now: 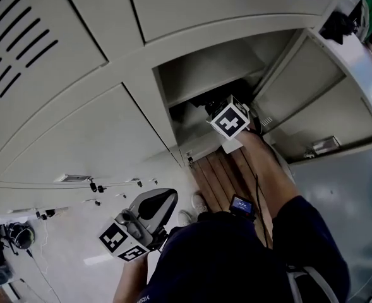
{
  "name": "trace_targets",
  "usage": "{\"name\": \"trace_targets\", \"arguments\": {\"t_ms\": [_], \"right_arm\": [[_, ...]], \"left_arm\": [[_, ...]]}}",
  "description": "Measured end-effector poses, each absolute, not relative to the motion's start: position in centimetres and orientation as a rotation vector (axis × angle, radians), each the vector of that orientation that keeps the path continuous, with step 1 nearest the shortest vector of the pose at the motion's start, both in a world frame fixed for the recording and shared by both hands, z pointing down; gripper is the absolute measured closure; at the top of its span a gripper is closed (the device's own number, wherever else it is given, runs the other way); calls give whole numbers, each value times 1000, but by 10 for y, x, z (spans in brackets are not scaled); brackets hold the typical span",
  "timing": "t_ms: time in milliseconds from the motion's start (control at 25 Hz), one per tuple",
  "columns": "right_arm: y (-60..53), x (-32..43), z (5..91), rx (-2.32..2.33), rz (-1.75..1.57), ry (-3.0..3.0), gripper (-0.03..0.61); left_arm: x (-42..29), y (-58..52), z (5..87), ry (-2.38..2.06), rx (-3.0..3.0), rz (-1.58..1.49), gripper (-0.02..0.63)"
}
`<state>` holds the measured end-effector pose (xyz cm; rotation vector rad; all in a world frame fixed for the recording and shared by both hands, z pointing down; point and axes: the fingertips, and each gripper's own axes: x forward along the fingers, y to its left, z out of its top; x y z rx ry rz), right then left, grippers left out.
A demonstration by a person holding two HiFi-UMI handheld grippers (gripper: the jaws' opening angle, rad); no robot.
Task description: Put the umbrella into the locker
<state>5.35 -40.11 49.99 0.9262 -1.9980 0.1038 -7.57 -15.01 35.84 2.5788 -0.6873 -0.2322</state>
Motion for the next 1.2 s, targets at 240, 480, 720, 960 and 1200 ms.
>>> {"name": "trace_targets", "arguments": {"t_ms": [240,480,720,960,1200], "right_arm": [[-416,46,510,887,79,-1972,502],[-427,45,521,892,106,-1961,502],[-436,38,529,880,119,-1971,500],[-437,43,543,859,152,-1922,494],[-437,42,543,851,180,-1939,486]], "left_arm": [[-72,-159,357,-726,2572,-227,612],[-70,-162,357,-751,2565,-222,612],[-74,-164,361,-781,2546,-214,612],[-74,-164,366,-789,2530,-216,612],[-70,-164,368,-771,2527,-219,612]]}}
